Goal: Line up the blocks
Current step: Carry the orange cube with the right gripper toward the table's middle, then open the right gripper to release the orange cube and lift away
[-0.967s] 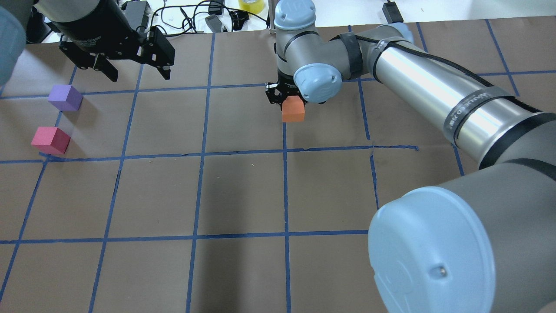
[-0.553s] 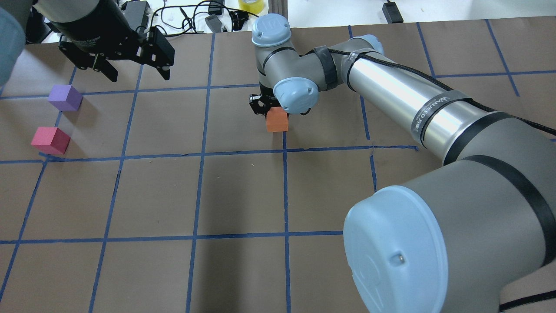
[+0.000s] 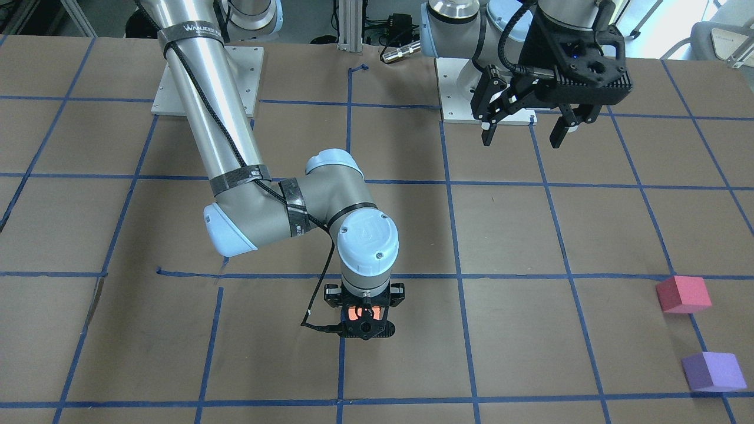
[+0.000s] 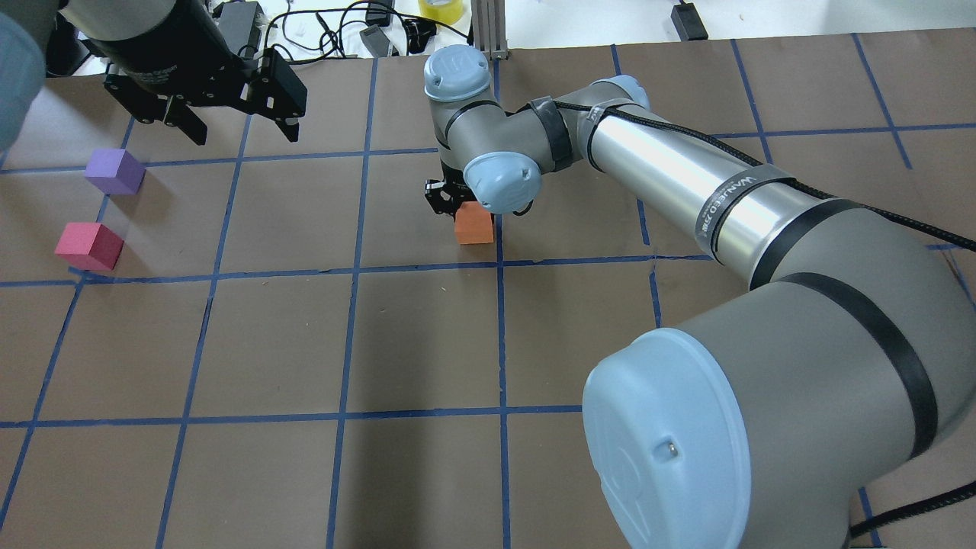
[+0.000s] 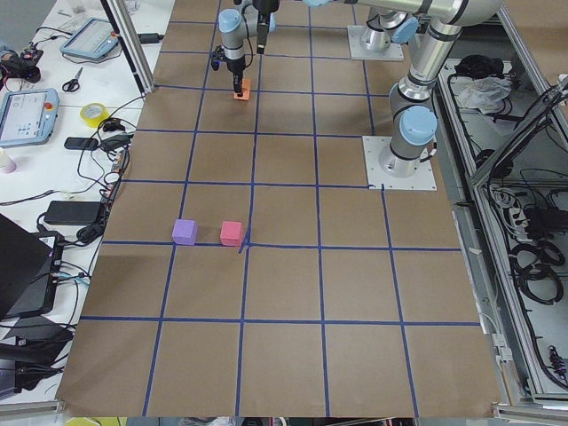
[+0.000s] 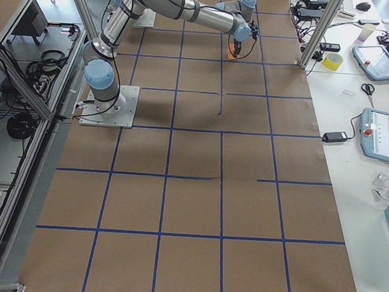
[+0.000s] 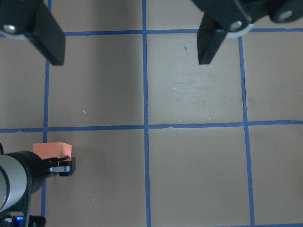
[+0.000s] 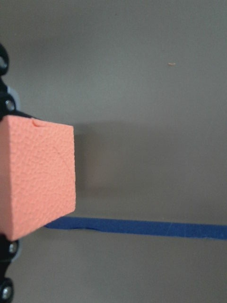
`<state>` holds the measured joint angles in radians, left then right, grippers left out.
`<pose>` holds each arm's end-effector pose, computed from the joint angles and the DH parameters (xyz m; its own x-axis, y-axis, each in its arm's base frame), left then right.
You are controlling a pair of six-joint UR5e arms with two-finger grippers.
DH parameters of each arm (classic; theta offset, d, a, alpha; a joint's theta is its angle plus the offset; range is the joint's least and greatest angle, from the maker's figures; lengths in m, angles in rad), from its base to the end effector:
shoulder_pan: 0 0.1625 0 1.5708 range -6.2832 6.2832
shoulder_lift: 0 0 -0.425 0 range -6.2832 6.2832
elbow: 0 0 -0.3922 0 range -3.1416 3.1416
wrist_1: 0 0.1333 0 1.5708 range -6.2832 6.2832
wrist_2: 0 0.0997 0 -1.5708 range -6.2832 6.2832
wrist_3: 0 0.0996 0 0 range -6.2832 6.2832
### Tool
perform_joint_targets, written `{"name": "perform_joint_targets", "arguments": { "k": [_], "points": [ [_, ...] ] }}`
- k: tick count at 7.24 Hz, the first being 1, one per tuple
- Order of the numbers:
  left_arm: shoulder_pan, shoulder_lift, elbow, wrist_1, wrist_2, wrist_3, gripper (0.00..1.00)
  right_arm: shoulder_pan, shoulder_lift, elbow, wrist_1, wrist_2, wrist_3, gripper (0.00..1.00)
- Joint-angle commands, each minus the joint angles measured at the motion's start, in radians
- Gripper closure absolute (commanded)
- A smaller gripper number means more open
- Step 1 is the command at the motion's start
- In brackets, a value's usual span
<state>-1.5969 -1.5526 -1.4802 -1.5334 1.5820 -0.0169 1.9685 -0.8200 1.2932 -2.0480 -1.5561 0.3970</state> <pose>-0.1451 -0.4917 0.5460 -0.9999 0.0077 -0.0086 0.0089 0.9893 -0.1458 0.4105 -0.6293 0.1953 -0.9999 -0.0007 -0.0151 -0.0007 1.0000 0.0020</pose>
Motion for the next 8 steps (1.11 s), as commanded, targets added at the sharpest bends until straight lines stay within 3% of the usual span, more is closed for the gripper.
{"name": "perform_joint_targets", "arguments": {
  "k": [1,4,8],
  "points": [
    [0.000,0.000,0.000,0.001,-0.001,0.000,0.00,0.001,-0.002,0.000,-0.041,-0.001,0.011,0.00],
    [0.000,-0.001,-0.002,0.002,-0.001,0.002,0.00,0.001,-0.028,-0.002,-0.037,0.002,0.029,0.00],
    [-0.011,-0.004,-0.052,0.019,-0.014,0.020,0.00,-0.100,-0.249,0.017,0.158,-0.007,0.020,0.00]
  ]
}}
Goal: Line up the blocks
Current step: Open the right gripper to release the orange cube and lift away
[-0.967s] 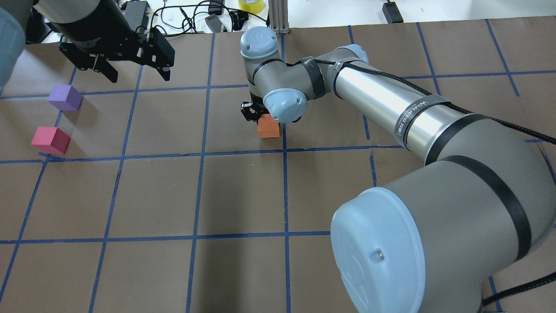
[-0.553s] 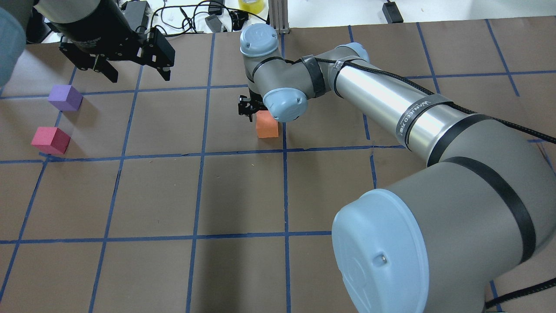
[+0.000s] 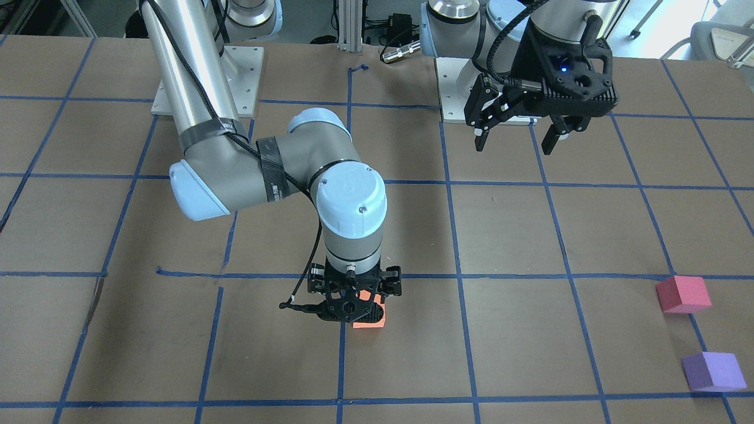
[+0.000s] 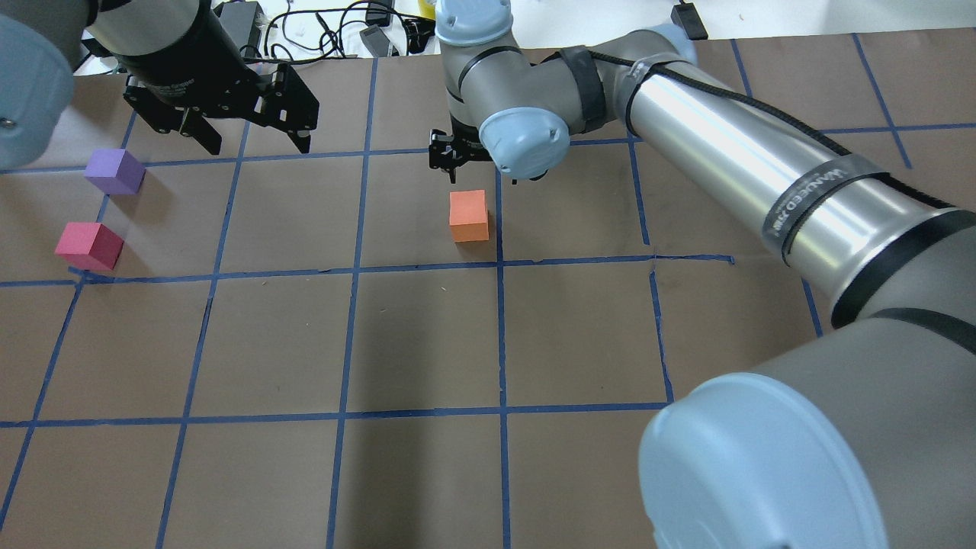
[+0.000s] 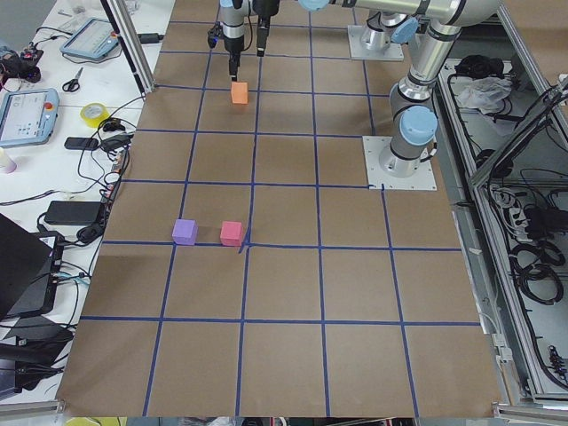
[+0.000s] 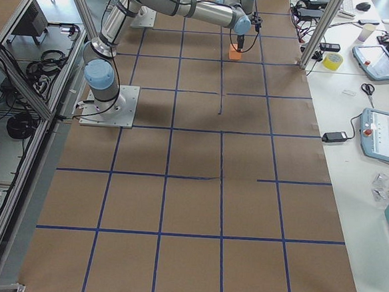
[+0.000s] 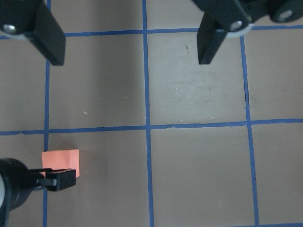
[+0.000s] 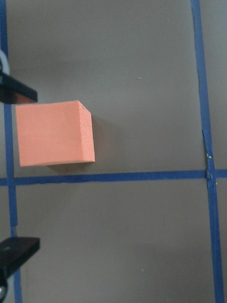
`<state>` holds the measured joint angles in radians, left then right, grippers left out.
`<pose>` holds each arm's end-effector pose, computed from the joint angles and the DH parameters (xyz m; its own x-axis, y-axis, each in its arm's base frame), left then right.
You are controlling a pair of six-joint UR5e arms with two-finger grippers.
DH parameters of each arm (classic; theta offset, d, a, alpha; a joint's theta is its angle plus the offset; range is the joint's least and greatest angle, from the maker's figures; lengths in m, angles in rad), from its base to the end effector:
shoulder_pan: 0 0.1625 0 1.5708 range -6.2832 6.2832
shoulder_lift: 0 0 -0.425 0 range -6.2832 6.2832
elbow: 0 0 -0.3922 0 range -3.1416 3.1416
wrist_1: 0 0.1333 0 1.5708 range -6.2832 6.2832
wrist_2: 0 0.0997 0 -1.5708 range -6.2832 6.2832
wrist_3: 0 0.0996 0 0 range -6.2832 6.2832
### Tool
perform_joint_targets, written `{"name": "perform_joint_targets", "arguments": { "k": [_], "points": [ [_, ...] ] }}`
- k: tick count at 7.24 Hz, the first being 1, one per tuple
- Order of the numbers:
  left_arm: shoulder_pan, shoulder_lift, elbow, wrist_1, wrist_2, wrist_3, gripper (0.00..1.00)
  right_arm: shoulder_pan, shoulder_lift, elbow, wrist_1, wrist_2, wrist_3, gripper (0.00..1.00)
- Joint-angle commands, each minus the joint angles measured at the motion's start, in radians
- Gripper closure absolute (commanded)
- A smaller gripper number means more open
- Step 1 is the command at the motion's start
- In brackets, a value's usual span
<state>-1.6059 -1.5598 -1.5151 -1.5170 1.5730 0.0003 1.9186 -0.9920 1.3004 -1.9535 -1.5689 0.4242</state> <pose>-0.1505 -0.4926 0.5267 -0.9994 0.0351 -0.0022 0.0351 0.9921 -0.1202 0.3685 -0.6248 0.3073 -0.9967 0.0751 -0.0323 0.0772 0.9948 -0.0669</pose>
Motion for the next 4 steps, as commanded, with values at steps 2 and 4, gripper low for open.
{"name": "perform_joint_targets", "arguments": {
  "k": [2,4],
  "points": [
    [-0.002,-0.025,-0.016,0.004,-0.010,-0.003,0.00,-0.117,-0.193,0.017,0.218,-0.006,-0.115,0.00],
    [0.003,-0.081,-0.025,0.003,-0.015,-0.028,0.00,-0.188,-0.301,0.065,0.277,-0.008,-0.168,0.00]
  ]
}}
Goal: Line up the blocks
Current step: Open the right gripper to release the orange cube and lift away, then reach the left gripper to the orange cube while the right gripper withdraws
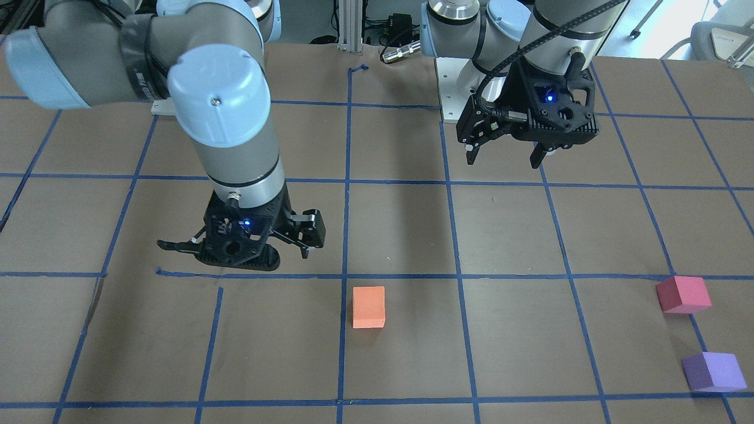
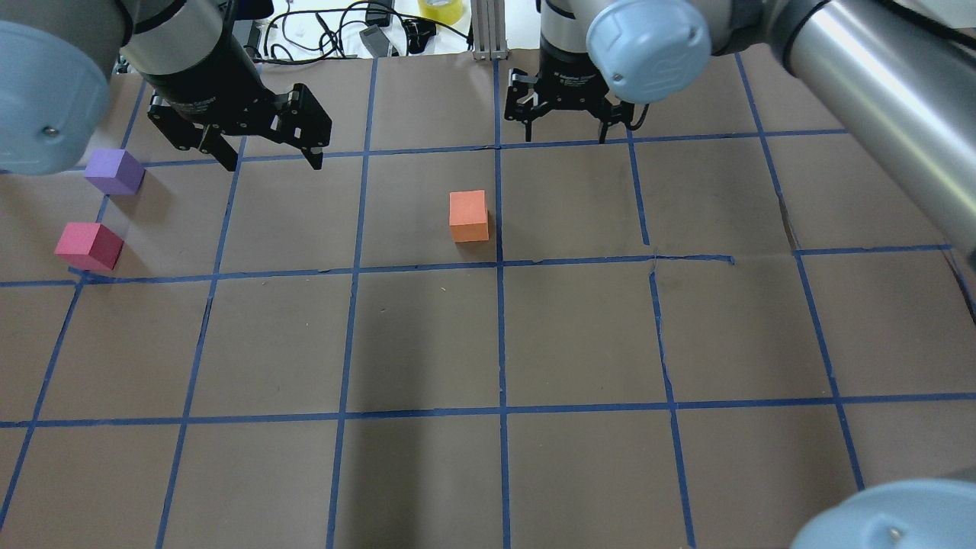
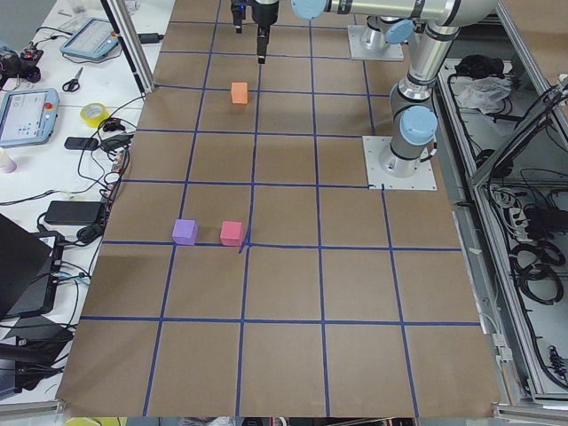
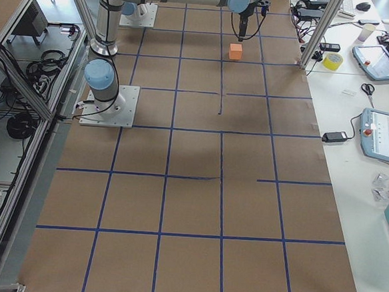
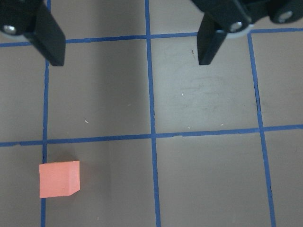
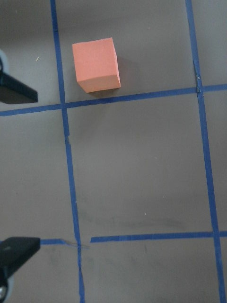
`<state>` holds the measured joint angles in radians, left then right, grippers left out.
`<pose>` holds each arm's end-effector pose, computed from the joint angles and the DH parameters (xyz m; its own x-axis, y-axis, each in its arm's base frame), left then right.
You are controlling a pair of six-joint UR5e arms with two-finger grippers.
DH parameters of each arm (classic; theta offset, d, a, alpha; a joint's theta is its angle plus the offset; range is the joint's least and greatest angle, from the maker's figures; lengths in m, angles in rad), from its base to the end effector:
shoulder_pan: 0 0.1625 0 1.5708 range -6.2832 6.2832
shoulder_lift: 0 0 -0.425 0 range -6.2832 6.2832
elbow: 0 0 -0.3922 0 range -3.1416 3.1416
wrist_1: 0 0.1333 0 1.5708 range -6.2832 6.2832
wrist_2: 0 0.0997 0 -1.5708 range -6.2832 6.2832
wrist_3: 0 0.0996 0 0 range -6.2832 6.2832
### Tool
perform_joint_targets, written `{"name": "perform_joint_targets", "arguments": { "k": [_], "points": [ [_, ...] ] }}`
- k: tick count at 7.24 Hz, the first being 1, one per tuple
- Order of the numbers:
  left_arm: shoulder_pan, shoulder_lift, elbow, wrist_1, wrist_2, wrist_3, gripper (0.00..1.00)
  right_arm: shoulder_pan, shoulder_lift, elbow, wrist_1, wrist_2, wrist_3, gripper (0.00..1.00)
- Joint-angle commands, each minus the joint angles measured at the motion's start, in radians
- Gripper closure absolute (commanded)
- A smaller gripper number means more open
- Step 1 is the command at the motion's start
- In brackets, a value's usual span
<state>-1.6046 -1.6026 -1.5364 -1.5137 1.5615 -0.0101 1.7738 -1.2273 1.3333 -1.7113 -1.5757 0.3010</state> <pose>-0.1514 -0.5063 0.4948 -0.9997 0.0243 0.0099 0.0236 0.9979 -0.0596 0.2584 -0.5964 0.4251 -0.9952 0.0978 -0.0055 0.0980 0.9946 -0.0344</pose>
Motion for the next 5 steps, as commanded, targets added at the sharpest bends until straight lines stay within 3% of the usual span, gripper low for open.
{"name": "perform_joint_targets", "arguments": {
  "k": [1,3,5],
  "points": [
    [0.000,-0.093,-0.010,0.042,-0.003,-0.116,0.00,-0.069,-0.140,0.111,0.033,-0.003,-0.090,0.00],
    [-0.047,-0.216,-0.011,0.208,0.000,-0.140,0.00,-0.093,-0.274,0.287,0.016,-0.001,-0.100,0.04],
    [-0.069,-0.340,0.001,0.349,0.014,-0.137,0.00,-0.096,-0.296,0.308,-0.081,-0.001,-0.106,0.00]
  ]
}}
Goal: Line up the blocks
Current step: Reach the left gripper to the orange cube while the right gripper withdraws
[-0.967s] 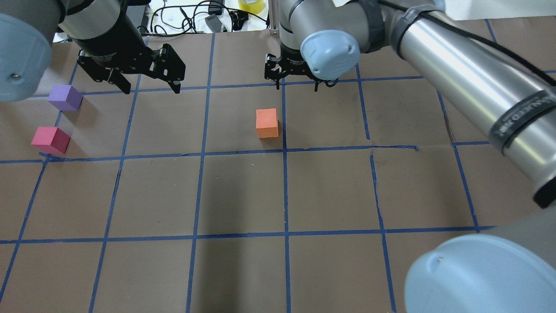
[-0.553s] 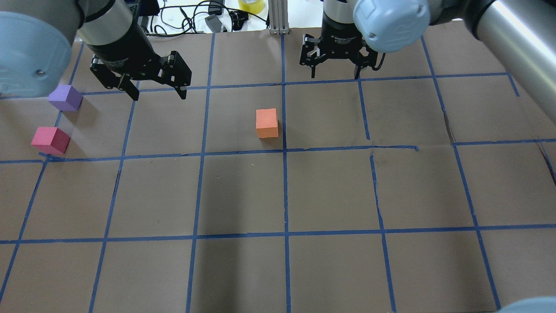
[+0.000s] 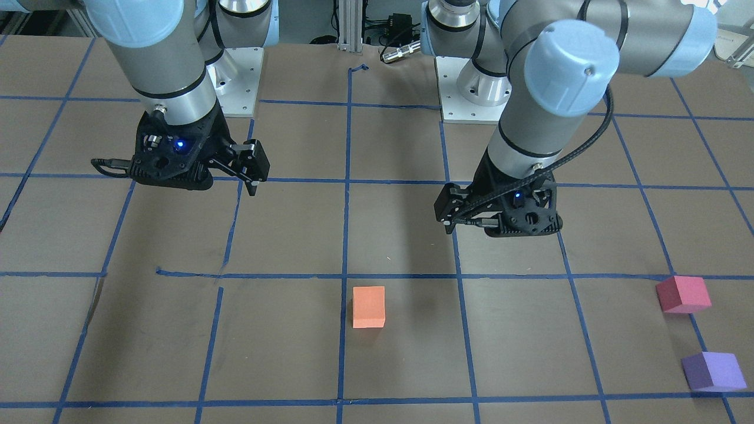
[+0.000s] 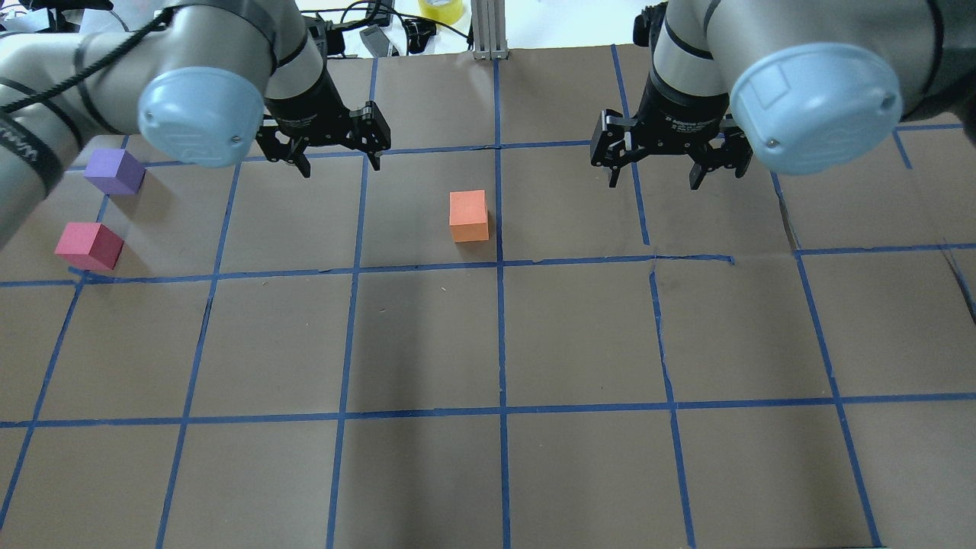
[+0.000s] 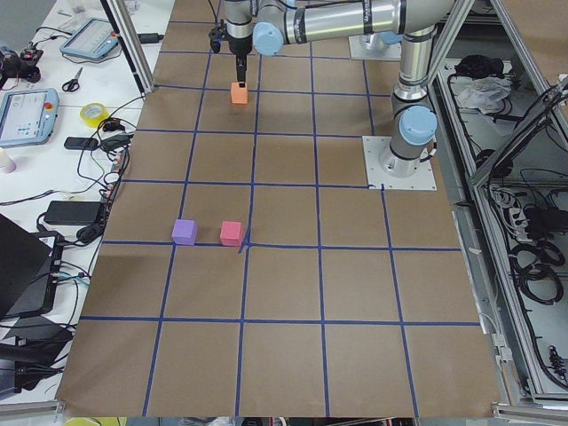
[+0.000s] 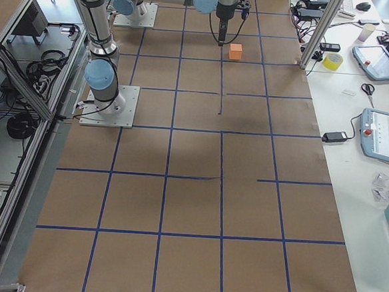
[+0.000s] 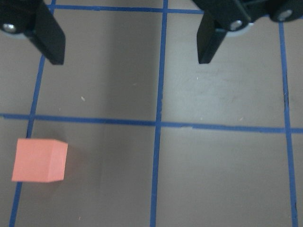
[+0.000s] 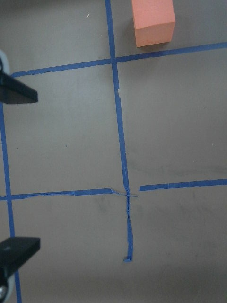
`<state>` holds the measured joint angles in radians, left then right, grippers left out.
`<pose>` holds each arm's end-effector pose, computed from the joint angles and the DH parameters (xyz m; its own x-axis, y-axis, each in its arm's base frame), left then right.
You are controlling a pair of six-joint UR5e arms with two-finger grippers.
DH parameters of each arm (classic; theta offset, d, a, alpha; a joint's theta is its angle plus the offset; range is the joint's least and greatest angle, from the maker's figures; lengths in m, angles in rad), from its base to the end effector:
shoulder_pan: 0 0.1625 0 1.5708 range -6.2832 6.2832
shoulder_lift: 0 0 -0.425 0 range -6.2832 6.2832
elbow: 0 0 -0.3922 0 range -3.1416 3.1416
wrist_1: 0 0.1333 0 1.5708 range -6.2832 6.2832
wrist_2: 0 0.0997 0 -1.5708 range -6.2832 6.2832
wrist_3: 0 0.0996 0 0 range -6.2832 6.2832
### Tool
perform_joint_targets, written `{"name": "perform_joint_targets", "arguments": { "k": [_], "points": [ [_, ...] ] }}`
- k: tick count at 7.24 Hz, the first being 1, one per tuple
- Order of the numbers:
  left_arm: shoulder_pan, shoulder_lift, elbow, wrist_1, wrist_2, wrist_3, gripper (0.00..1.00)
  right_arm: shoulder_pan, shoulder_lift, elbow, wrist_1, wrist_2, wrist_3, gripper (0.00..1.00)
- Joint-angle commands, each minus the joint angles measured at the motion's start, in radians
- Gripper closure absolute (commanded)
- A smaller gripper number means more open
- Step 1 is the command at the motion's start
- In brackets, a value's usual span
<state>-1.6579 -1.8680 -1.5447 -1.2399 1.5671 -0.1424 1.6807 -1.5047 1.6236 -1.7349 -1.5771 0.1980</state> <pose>-0.1860 -0.5939 0.3704 -0.9984 -0.0548 0.0121 -0.0554 0.9967 -0.0586 0.1891 -0.5039 0.4451 -0.9961 0.0881 -0.0027 0.0881 0.9951 -0.0455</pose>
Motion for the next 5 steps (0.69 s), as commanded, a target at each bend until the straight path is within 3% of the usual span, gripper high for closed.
{"name": "perform_joint_targets", "arguments": {
  "k": [1,3,5],
  "points": [
    [-0.040,-0.121,0.029,0.144,0.008,0.010,0.00,-0.001,-0.015,0.018,-0.064,0.006,0.012,0.00],
    [-0.127,-0.228,0.125,0.157,0.069,-0.029,0.00,-0.007,-0.029,0.022,-0.117,0.019,-0.003,0.00],
    [-0.178,-0.304,0.178,0.169,0.068,-0.057,0.00,-0.009,-0.069,0.032,-0.054,0.011,-0.069,0.00]
  ]
}}
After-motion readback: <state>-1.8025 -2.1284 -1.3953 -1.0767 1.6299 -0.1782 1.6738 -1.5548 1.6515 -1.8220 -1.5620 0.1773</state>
